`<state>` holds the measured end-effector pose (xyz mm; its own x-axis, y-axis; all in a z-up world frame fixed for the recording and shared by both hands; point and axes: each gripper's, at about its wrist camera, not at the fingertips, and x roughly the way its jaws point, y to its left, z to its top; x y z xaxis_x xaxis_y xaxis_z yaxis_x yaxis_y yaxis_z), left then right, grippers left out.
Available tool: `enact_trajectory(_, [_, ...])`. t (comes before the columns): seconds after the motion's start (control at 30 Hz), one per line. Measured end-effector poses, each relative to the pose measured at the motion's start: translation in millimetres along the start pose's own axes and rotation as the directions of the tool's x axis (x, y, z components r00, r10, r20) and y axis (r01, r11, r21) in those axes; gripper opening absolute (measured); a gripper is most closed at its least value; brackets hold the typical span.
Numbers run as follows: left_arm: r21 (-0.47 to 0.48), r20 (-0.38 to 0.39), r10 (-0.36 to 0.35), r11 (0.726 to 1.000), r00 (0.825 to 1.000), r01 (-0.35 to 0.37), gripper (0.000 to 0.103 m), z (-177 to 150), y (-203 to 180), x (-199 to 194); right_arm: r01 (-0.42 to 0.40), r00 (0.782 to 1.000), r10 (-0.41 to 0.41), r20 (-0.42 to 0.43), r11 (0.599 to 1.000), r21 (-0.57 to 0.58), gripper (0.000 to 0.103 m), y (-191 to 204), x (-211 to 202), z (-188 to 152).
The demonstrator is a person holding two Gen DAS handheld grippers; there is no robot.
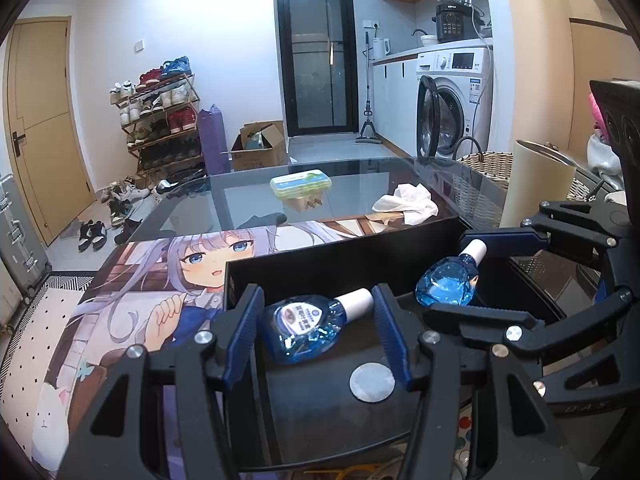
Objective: Organize rigid objects
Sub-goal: 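Lift both blue bottles and carry them over the open black box, then lower both bottles into the box and open both tools, then withdraw both open tools up and out of the box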
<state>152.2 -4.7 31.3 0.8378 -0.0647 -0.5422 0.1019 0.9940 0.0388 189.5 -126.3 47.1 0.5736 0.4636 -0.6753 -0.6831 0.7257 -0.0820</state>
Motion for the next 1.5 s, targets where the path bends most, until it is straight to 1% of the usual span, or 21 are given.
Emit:
enact_trajectory(0.23, [0.001,-0.001,0.002,1.000,1.000,-0.002,0.056,1,0,1,0.000,1.000,0.000,0.012,1.000,0.000,0.059,-1,-2,-1])
enact_trajectory(0.3, [0.000,-0.001,0.000,1.000,1.000,0.000,0.056,1,1,0,-0.002,1.000,0.002,0.027,1.000,0.002,0.069,0,-7,-2])
enact_trajectory(0.33, [-0.002,-0.002,-0.005,1.000,1.000,0.005,0.057,1,0,1,0.014,0.999,-0.014,0.034,1.000,0.002,0.071,1,-11,-3])
enact_trajectory(0.37, [-0.010,-0.003,-0.019,1.000,1.000,0.019,0.063,1,1,0,0.029,0.999,-0.029,0.038,1.000,0.002,0.075,2,-14,-4])
enact_trajectory(0.4, [-0.019,-0.004,-0.031,0.999,1.000,0.030,0.073,1,2,-1,0.051,0.998,-0.051,0.043,0.999,0.005,0.080,1,-18,-5])
enact_trajectory(0.43, [-0.033,-0.001,-0.049,0.998,0.999,0.049,0.076,2,4,-3,0.064,0.997,-0.065,0.051,0.998,0.014,0.083,0,-23,-6])
enact_trajectory(0.47, [-0.056,0.008,-0.071,0.996,0.997,0.072,0.084,2,6,-7,0.071,0.995,-0.073,0.061,0.997,0.031,0.091,-2,-29,-7])
enact_trajectory(0.5, [-0.067,0.020,-0.079,0.995,0.997,0.081,0.094,2,8,-11,0.070,0.995,-0.074,0.073,0.996,0.059,0.098,-5,-35,-8])
enact_trajectory(0.53, [-0.083,0.043,-0.085,0.993,0.995,0.088,0.103,2,9,-18,0.063,0.994,-0.070,0.089,0.994,0.088,0.102,-8,-42,-10])
enact_trajectory(0.63, [-0.103,0.081,-0.051,0.993,0.995,0.059,0.103,1,12,-36,0.045,0.989,-0.064,0.134,0.989,0.138,0.103,-11,-63,-15])
enact_trajectory(0.73, [-0.114,0.083,-0.031,0.993,0.996,0.041,0.103,-2,16,-47,0.047,0.987,-0.068,0.145,0.989,0.139,0.103,-5,-74,-19])
enact_trajectory(0.8, [-0.116,0.092,-0.036,0.992,0.995,0.047,0.103,-5,18,-56,0.045,0.989,-0.063,0.136,0.990,0.133,0.103,1,-78,-23])
enact_trajectory(0.9, [-0.134,0.093,-0.023,0.990,0.995,0.035,0.103,-14,24,-67,0.033,0.992,-0.049,0.118,0.990,0.139,0.103,10,-82,-31])
enact_trajectory(1.0, [-0.136,0.077,-0.014,0.990,0.997,0.025,0.103,-22,26,-75,0.033,0.994,-0.047,0.100,0.990,0.135,0.103,19,-85,-37])
enact_trajectory(1.1, [-0.131,0.074,0.004,0.991,0.997,0.006,0.103,-29,27,-81,0.034,0.995,-0.047,0.088,0.990,0.136,0.103,24,-89,-43])
enact_trajectory(1.17, [-0.132,0.075,0.004,0.991,0.997,0.006,0.103,-35,28,-85,0.037,0.996,-0.048,0.076,0.990,0.136,0.103,26,-91,-47])
enact_trajectory(1.33, [-0.130,0.056,0.008,0.992,0.998,0.000,0.103,-47,29,-90,0.045,0.998,-0.051,0.034,0.987,0.153,0.103,31,-94,-58])
enact_trajectory(1.5, [-0.132,0.026,0.015,0.991,1.000,-0.011,0.103,-60,29,-90,0.056,0.998,-0.055,-0.012,0.981,0.183,0.103,27,-92,-69])
